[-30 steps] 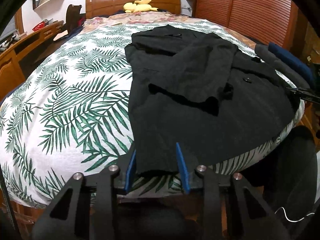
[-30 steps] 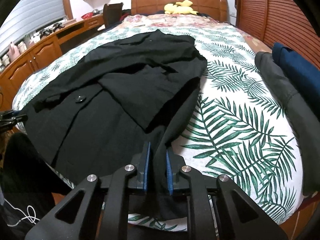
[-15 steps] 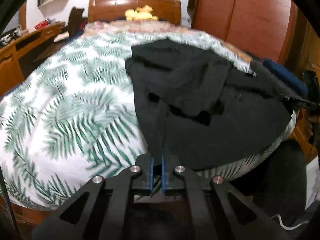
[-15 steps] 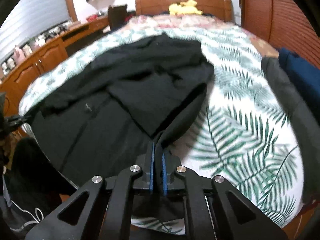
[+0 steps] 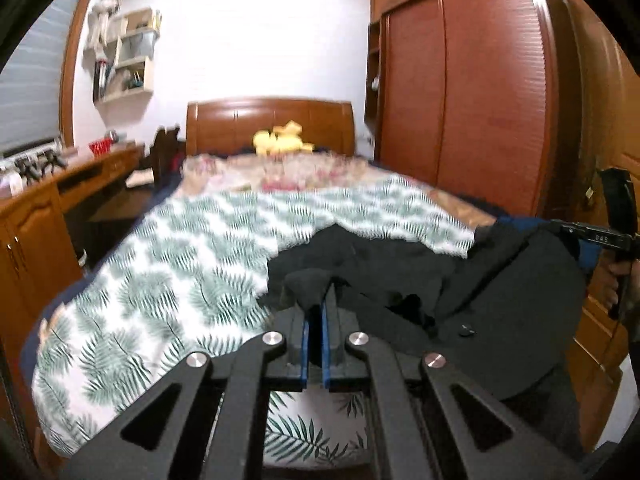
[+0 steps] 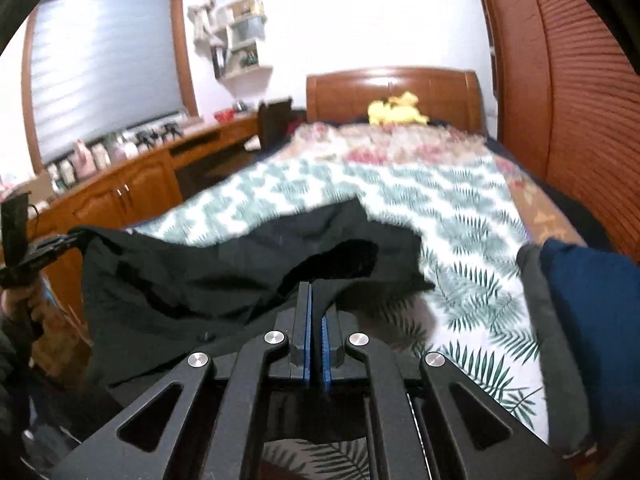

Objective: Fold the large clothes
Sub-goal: 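Lift the hem with both tools and fold it up toward the collar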

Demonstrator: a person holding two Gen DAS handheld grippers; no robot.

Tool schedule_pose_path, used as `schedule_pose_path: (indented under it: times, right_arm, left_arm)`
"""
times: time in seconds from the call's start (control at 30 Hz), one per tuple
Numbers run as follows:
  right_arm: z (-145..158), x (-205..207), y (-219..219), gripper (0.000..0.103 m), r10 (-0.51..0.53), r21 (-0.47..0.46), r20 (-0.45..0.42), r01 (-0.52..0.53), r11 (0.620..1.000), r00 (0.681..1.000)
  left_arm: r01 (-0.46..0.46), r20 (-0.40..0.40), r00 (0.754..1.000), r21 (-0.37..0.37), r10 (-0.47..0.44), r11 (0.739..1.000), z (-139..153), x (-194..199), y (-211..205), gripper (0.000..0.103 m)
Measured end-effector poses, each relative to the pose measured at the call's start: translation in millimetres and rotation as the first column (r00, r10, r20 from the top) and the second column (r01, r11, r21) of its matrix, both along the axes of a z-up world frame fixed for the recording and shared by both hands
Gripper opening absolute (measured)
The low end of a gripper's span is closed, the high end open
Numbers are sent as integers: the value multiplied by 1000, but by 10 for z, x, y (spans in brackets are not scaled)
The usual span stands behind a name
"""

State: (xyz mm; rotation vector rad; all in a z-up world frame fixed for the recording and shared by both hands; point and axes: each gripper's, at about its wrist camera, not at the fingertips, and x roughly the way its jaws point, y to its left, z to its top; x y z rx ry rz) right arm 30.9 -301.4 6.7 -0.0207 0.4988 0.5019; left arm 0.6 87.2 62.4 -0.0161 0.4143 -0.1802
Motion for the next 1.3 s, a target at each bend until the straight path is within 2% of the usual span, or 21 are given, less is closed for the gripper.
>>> schedule_pose_path:
  times: [0.2,0.3,0.4,0.5,0.63,0.8,1.0,1.17,1.3]
  right_arm:
    - [524,-456,-138,1,1,22,107,-4,1000,994]
    - [718,-650,-249,1,8,63,132,-17,998,991]
    - [797,-734,-314,1,-1,60,156,-8,998,988]
    - [730,-682,-321,1,-16,43,141,10,999,990]
    - [428,-353,-206,1,-45,-33,85,47,998,995]
    - [145,69,-103,1,-66,-84,51,70,994,997]
    - [-19,685,-53,1,-118,-108,34,121,987,992]
    - [-25,1270,15,1,-167,-138,35,170,976,985]
    - [-125,1680,-28,1,-216,-109,9,216,970,976]
  left_arm:
    - [14,87,996,-25,-11,1000,424,-322,39,0]
    - [29,130,991,-29,-25,999,590,-513,19,0]
    - [17,128,992,-9,-15,1000,610,-507,-12,0]
    - [-4,87,996,6,3,1000,498,-344,-7,0]
    - [-13,8,1000,3,13,1000,224,40,-6,0]
    - [-29,-11,1000,10,29,1000,98,412,-28,1]
    - [-47,-29,998,10,47,999,79,952,-7,1]
    - [-97,-49,994,-9,96,995,49,1411,101,1]
    - [-102,-78,992,-30,100,994,-82,1642,172,1]
